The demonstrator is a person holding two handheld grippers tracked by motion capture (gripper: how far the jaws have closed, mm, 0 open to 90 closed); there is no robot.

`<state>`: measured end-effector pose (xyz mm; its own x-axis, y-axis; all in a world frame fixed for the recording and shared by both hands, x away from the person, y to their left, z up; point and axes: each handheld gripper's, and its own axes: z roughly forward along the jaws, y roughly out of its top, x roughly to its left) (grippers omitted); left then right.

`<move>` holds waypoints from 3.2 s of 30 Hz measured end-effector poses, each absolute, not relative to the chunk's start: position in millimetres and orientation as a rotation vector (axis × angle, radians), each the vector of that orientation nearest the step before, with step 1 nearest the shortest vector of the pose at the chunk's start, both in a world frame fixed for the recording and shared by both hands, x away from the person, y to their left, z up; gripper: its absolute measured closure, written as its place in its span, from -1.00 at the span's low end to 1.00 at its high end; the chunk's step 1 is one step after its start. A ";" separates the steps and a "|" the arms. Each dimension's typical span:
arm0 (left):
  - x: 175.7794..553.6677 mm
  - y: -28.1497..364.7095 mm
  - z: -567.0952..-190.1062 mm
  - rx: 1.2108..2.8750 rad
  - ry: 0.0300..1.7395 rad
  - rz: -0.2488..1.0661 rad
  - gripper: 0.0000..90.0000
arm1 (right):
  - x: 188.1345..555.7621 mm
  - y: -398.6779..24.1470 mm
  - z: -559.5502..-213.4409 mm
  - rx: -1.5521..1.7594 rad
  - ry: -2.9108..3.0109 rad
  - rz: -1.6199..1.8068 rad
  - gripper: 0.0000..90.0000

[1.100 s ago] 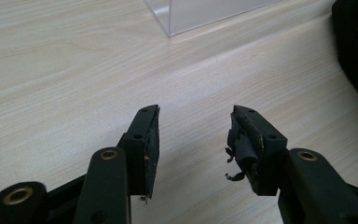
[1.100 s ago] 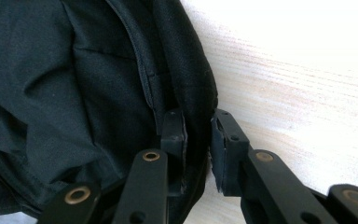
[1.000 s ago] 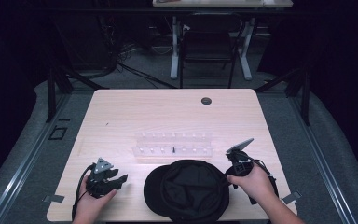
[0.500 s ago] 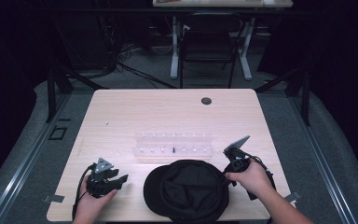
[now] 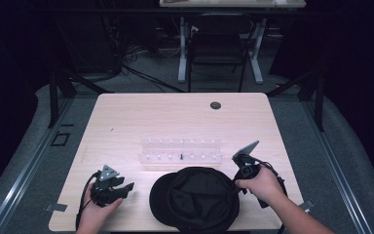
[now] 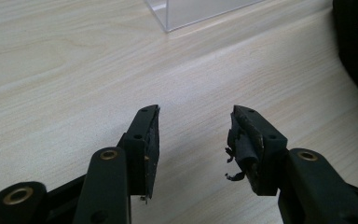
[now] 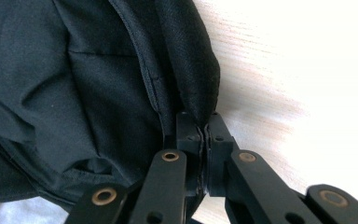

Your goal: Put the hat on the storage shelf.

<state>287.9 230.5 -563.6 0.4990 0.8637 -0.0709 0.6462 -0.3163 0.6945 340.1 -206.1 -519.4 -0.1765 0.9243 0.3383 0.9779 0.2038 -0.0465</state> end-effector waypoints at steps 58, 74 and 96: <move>287.4 231.9 -562.1 2.085 1.230 0.398 0.17 | 339.3 -169.8 -363.9 -1.813 -2.252 -0.263 0.96; 287.6 232.3 -562.0 2.082 1.229 0.397 0.17 | 338.8 -167.4 -332.7 -1.841 -2.205 -0.287 0.96; 288.4 232.5 -563.6 2.080 1.238 0.400 0.17 | 342.5 -197.7 -312.3 -1.774 -2.002 -0.533 0.96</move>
